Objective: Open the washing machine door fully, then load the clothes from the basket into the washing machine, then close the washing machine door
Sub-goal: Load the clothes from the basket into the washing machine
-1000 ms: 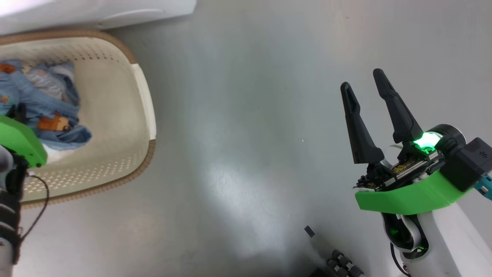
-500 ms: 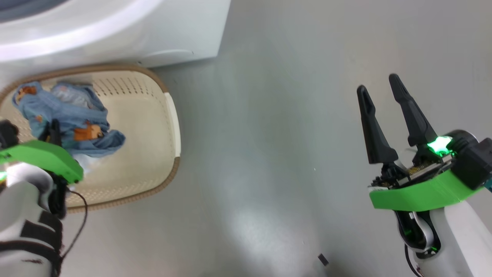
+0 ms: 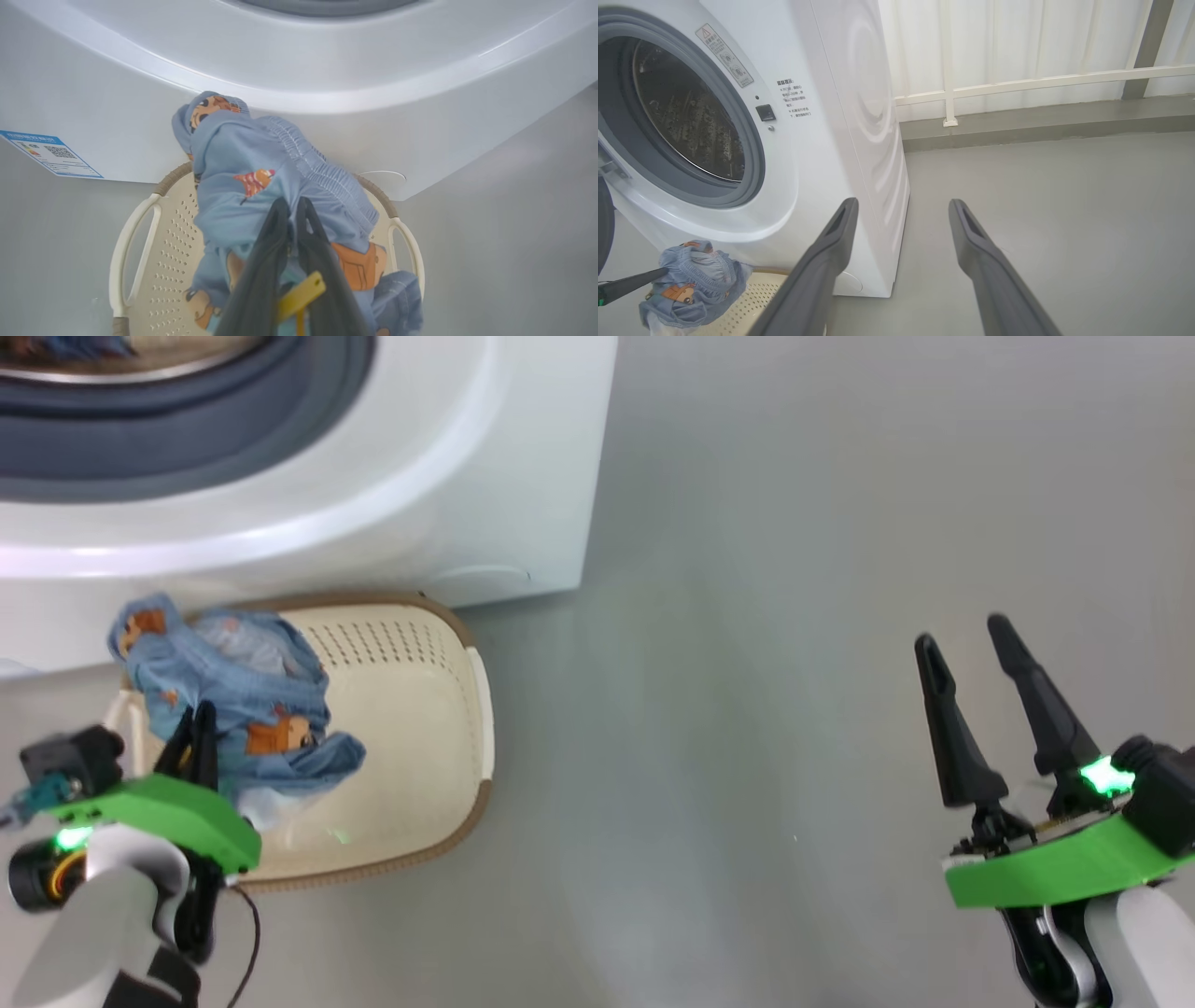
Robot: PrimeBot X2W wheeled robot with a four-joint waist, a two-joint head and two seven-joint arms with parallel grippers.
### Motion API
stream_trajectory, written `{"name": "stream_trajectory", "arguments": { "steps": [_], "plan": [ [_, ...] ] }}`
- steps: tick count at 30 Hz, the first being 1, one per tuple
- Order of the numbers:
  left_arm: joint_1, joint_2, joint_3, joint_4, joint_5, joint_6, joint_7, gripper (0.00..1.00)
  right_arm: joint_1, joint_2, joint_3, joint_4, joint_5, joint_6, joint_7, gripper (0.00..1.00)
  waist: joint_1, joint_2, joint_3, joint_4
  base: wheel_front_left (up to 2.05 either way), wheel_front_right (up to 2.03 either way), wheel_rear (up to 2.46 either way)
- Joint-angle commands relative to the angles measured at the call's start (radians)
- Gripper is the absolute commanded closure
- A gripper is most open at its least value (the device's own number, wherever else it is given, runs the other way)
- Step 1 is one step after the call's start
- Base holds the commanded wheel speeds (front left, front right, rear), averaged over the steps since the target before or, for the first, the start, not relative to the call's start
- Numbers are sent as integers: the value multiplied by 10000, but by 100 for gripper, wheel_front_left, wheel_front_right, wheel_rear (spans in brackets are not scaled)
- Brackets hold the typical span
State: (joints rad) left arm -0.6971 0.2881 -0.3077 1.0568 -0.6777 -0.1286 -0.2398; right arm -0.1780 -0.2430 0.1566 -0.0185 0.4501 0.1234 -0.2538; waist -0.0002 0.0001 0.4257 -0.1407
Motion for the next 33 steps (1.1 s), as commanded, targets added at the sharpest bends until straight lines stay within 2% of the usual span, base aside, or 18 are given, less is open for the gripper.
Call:
{"name": "stream_trajectory", "arguments": {
  "steps": [1, 6, 16, 24, 33],
  "plan": [
    [388, 517, 234, -392, -74, -20, -188, 100, 353, -205, 106, -152, 222, 73, -80, 0, 2, -1, -838, 284, 0, 0, 0],
    [1101, 646, 340, -1305, 127, -12, -214, 100, 857, -336, -49, -61, 324, 73, -80, 0, 2, -1, -1520, 423, 0, 0, 0],
    [2702, 529, 923, -3586, 481, 397, -218, 100, 1658, -476, -439, -28, 457, 73, -80, 0, 2, -1, -2432, 772, 0, 0, 0],
    [4218, 605, 1082, -5692, 607, 1016, -192, 100, 2171, -551, -792, -101, 508, 73, -80, 0, 2, -1, -2841, 989, 0, 0, 0],
    [5713, 787, 1295, -8347, 545, 1985, 288, 100, 2537, -642, -1058, -233, 482, 73, -80, 0, 2, -1, -2845, 1217, 0, 0, 0]
  ]
}}
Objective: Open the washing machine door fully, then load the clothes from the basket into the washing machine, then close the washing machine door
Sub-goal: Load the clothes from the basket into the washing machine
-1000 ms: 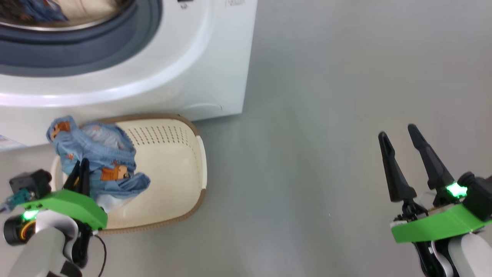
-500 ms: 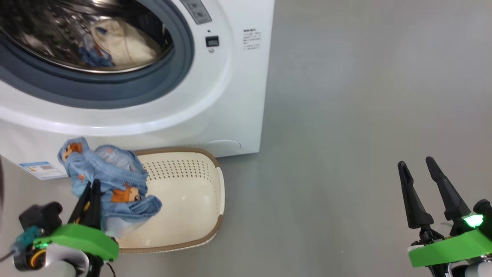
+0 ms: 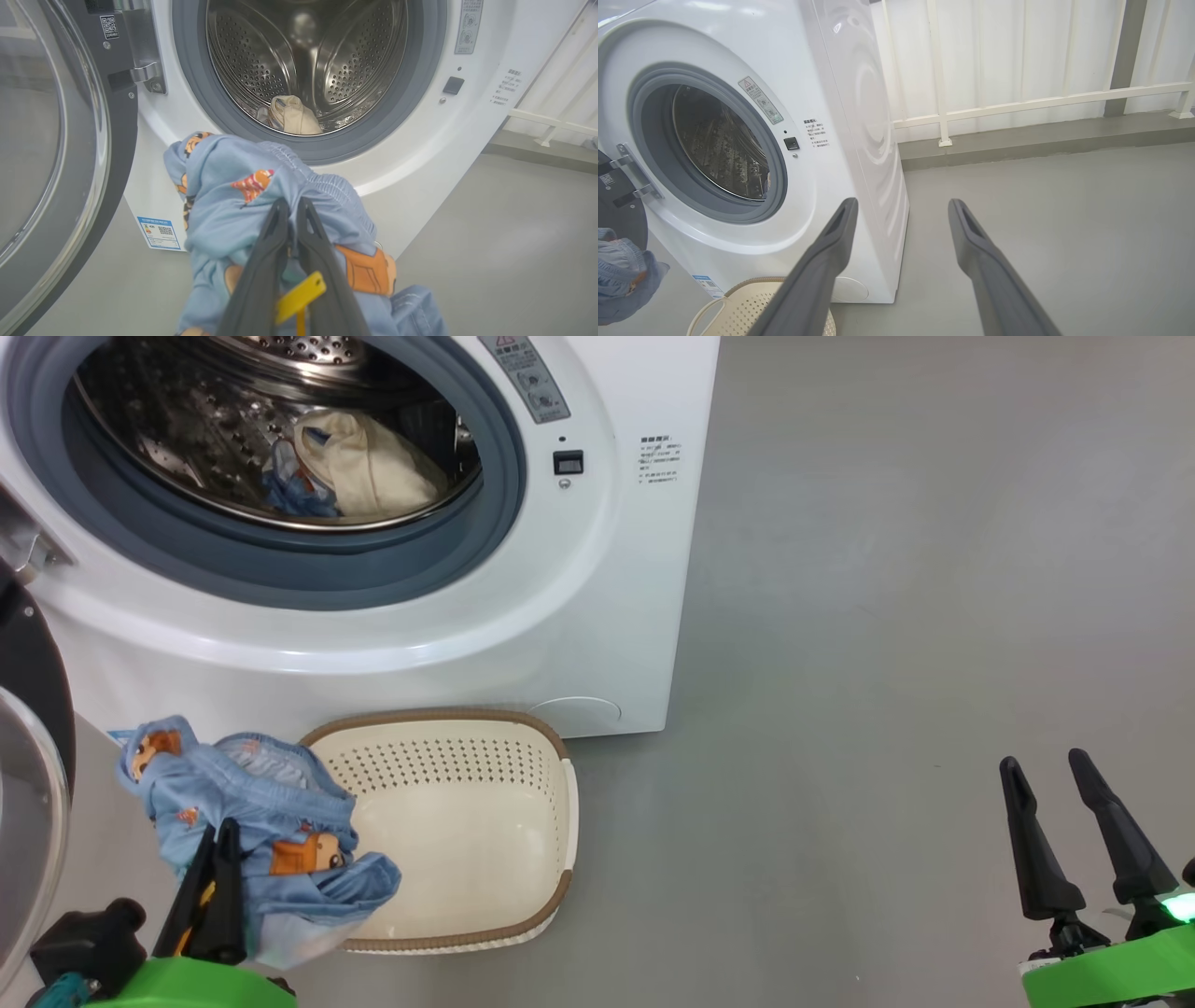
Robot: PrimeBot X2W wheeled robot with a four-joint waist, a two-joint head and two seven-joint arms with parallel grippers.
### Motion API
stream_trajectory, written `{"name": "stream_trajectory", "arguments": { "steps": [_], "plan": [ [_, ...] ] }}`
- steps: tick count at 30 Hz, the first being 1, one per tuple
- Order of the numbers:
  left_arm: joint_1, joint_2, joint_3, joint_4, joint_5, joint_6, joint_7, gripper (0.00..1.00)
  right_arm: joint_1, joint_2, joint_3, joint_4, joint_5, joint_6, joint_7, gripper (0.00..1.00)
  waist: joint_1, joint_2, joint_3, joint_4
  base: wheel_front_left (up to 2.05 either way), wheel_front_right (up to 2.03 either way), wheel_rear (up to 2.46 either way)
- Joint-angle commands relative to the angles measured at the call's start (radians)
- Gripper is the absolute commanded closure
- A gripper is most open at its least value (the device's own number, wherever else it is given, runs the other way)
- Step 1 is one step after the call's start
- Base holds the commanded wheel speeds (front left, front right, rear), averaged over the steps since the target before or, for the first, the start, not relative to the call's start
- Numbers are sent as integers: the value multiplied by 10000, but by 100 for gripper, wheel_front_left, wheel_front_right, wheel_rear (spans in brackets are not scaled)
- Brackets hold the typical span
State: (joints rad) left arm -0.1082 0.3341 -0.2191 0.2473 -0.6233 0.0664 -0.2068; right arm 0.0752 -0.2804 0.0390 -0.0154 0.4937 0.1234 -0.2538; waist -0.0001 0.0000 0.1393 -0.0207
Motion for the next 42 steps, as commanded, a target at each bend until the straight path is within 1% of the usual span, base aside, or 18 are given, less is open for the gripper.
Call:
{"name": "stream_trajectory", "arguments": {
  "steps": [1, 5, 11, 16, 20, 25, 26, 33, 40, 42],
  "plan": [
    [-53, 342, 418, -497, 1, 128, 25, 100, 14, -260, 93, -272, 40, 73, -80, 0, 1, 0, 34, 32, 0, 0, 0],
    [239, 417, 468, -1238, -17, 394, 252, 100, -11, -219, 53, -311, 15, 73, -80, 0, 1, 0, 153, 83, 0, 0, 0],
    [252, 558, 535, -1777, -28, 578, 469, 100, -197, -162, 103, -381, -20, 73, -80, 0, 1, 0, 502, 73, 0, 0, 0],
    [-202, 672, 565, -1804, -30, 600, 632, 100, -396, -46, 136, -410, -65, 73, -80, 0, 1, 0, 937, 9, 0, 0, 0],
    [-919, 839, 570, -1629, 19, 502, 758, 100, -610, 97, 184, -409, -98, 73, -80, 0, 1, 0, 1322, -90, 0, 0, 0],
    [-2116, 1144, 579, -1229, 118, 327, 990, 100, -966, 296, 315, -389, -137, 73, -80, 0, 1, 0, 1815, -309, 0, 0, 0],
    [-2116, 1144, 579, -1229, 118, 327, 990, 100, -966, 296, 315, -389, -137, 73, -80, 0, 1, 0, 1815, -309, 0, 0, 0],
    [-4073, 1380, 631, -513, 137, 176, 1354, 100, -1463, 478, 588, -306, -155, 73, -80, 0, 1, 0, 2409, -706, 0, 0, 0],
    [-5964, 1559, 605, 987, 135, -162, 1521, 100, -1821, 657, 979, -201, -163, 73, -80, 0, 1, 0, 2855, -1211, 0, 0, 0],
    [-6797, 1701, 556, 1795, 234, -305, 1553, 100, -1951, 705, 1111, -170, -163, 73, -80, 0, 1, 0, 3069, -1436, 0, 0, 0]
  ]
}}
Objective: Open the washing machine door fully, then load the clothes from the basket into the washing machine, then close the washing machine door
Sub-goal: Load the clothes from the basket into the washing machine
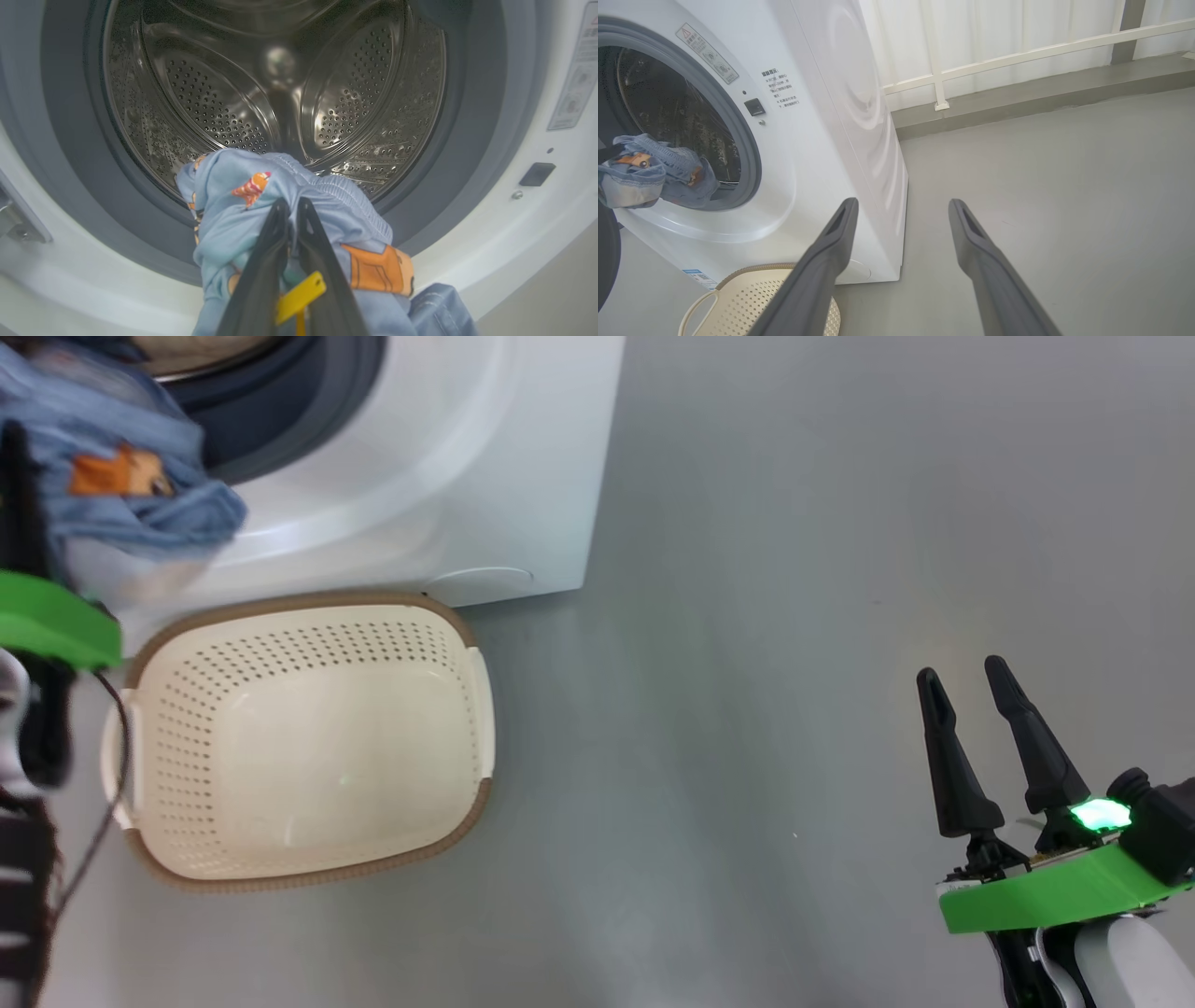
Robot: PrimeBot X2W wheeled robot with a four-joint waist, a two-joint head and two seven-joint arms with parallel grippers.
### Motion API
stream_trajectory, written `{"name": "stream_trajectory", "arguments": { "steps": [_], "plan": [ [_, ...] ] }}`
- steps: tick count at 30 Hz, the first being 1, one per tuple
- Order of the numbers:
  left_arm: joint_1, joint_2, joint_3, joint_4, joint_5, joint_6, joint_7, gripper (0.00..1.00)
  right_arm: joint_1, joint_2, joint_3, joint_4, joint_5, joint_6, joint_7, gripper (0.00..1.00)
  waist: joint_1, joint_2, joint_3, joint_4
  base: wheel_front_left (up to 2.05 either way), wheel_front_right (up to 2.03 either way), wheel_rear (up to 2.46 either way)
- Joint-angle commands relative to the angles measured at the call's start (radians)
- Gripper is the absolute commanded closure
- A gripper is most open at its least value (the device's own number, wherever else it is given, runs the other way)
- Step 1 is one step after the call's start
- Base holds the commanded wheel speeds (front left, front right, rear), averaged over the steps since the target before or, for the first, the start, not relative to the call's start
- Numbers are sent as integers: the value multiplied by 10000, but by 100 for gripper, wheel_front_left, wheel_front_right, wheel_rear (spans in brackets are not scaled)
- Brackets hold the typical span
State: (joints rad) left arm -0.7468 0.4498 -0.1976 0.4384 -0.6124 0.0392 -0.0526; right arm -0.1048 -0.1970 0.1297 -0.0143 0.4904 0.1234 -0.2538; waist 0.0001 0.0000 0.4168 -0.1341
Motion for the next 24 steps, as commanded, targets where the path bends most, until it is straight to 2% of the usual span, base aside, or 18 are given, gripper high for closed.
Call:
{"name": "stream_trajectory", "arguments": {
  "steps": [1, 11, 24],
  "plan": [
    [-695, 601, 332, 186, 164, -75, 5, 100, -194, -114, 236, -170, -127, 73, -80, 0, -1, 0, 361, -377, 0, 0, 0],
    [-3332, 1054, 81, 3244, 625, -394, -62, 100, -495, 47, 796, -109, -88, 73, -80, 0, -1, 0, 872, -1219, 0, 0, 0],
    [-5496, 1683, -285, 6113, 1264, -651, -1165, 100, -699, 106, 1637, -15, -21, 73, -80, 0, -1, 0, 1257, -2201, 0, 0, 0]
  ]
}}
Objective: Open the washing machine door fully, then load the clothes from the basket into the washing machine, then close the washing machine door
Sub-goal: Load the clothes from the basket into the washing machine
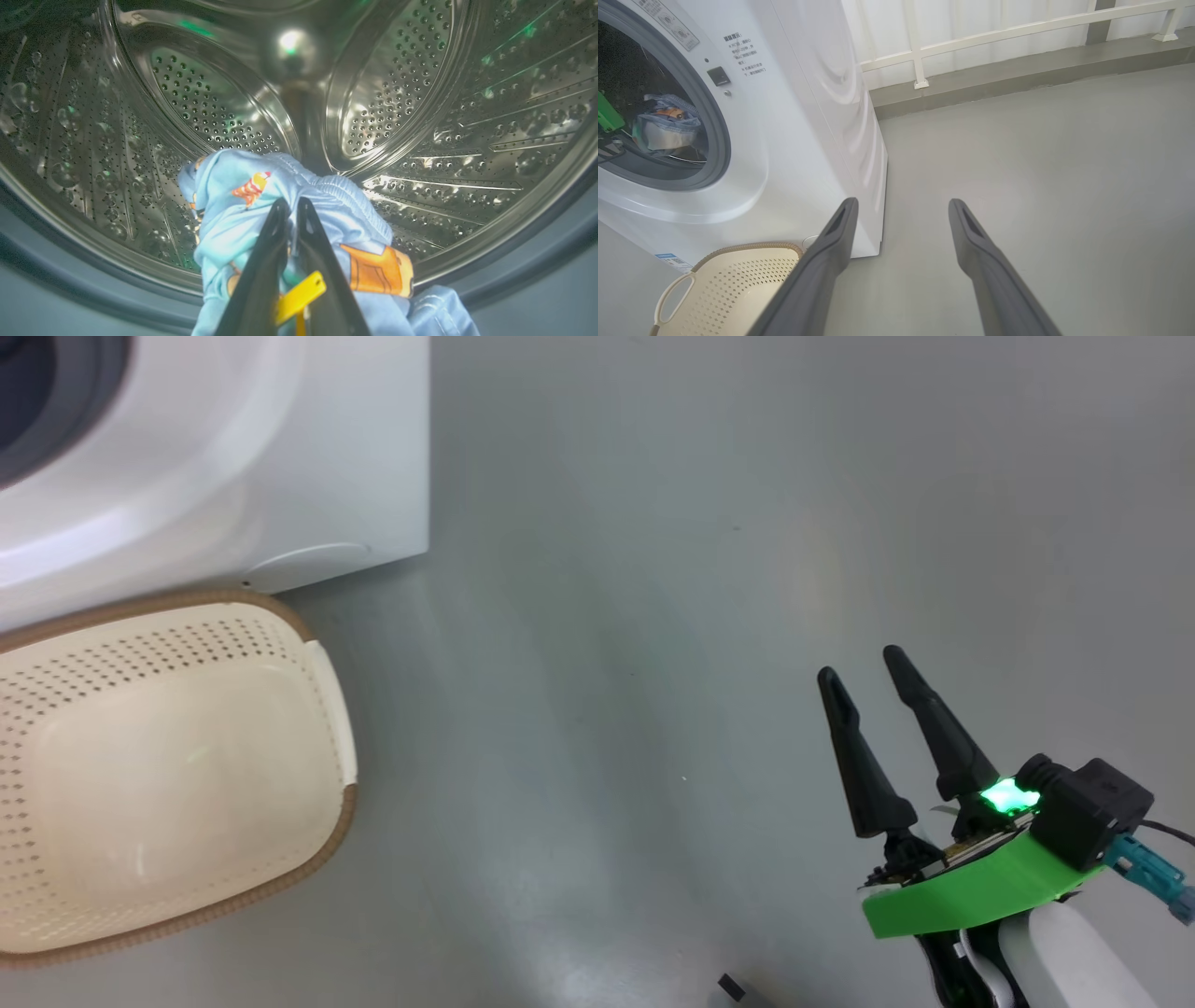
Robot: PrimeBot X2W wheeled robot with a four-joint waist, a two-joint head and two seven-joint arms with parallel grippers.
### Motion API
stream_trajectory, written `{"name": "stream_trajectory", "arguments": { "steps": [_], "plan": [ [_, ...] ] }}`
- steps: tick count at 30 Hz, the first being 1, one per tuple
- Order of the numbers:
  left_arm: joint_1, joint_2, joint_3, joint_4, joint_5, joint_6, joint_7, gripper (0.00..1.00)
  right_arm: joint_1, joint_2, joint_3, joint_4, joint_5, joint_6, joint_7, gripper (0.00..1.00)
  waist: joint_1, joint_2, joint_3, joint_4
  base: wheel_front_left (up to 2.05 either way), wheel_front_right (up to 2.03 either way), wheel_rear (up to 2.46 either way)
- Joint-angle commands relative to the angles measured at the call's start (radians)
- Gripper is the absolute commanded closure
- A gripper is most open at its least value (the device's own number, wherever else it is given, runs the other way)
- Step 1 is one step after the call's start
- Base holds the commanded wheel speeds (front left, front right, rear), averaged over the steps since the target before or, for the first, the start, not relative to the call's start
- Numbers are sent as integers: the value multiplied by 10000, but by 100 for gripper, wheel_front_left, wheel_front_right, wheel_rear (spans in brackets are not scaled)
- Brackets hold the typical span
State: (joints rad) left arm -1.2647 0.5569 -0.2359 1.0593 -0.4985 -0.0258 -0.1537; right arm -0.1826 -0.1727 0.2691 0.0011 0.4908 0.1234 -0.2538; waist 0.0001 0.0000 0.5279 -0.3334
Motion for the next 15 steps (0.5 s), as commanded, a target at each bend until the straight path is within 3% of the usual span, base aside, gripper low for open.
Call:
{"name": "stream_trajectory", "arguments": {
  "steps": [1, 14, 15],
  "plan": [
    [-441, 656, 70, 66, 162, -25, -237, 100, 95, -145, 295, -169, -20, 73, -80, 0, -1, 0, 165, -265, 0, 0, 0],
    [-1316, 1089, -80, 958, 521, -234, -1045, 100, 292, -214, 681, -312, -49, 73, -80, 0, -1, 0, 477, -676, 0, 0, 0],
    [-1320, 1093, -31, 950, 511, -194, -1060, 91, 294, -210, 693, -317, -55, 73, -80, 0, -1, 0, 490, -684, 0, 0, 0]
  ]
}}
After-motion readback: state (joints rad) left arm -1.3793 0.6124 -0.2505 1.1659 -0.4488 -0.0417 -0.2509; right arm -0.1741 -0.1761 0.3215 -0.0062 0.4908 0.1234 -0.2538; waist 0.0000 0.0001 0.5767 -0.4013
